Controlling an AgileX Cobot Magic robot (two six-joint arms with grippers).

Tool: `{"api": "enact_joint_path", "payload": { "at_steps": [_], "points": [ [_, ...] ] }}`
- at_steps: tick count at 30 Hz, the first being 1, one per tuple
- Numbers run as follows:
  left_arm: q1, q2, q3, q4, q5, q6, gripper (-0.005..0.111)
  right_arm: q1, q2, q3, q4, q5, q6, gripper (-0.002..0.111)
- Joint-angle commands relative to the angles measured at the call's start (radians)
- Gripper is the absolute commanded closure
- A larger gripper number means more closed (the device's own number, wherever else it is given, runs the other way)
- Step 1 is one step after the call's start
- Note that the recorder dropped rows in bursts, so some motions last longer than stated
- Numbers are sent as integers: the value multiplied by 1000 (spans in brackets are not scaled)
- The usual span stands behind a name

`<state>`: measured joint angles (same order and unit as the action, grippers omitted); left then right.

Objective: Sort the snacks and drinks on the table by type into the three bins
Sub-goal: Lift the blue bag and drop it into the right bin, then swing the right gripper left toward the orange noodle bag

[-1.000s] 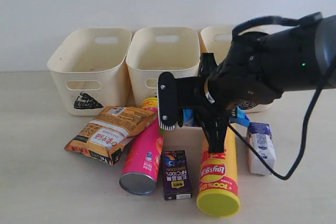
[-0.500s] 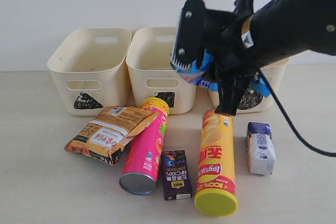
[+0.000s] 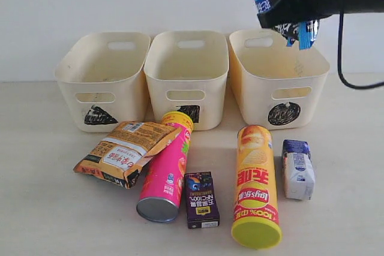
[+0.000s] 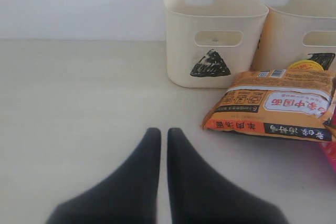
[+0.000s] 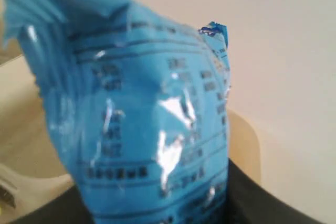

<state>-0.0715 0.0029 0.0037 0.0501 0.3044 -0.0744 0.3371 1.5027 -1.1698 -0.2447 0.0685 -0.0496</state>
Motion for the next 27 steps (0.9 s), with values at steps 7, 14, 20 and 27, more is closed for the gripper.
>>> {"api": "enact_joint_path", "payload": {
  "at_steps": [7, 14, 20, 27],
  "points": [
    [1, -3, -4, -4, -8, -7, 103, -54, 323, -436, 31, 358, 6, 109],
    [1, -3, -4, -4, -8, -7, 103, -127, 601, -786, 328, 572, -82, 108],
    [1, -3, -4, -4, -8, -7, 103, -131, 705, -848, 361, 554, -108, 54],
    [1, -3, -4, -4, -8, -7, 103, -129, 651, -848, 343, 600, -161, 35]
  ]
}}
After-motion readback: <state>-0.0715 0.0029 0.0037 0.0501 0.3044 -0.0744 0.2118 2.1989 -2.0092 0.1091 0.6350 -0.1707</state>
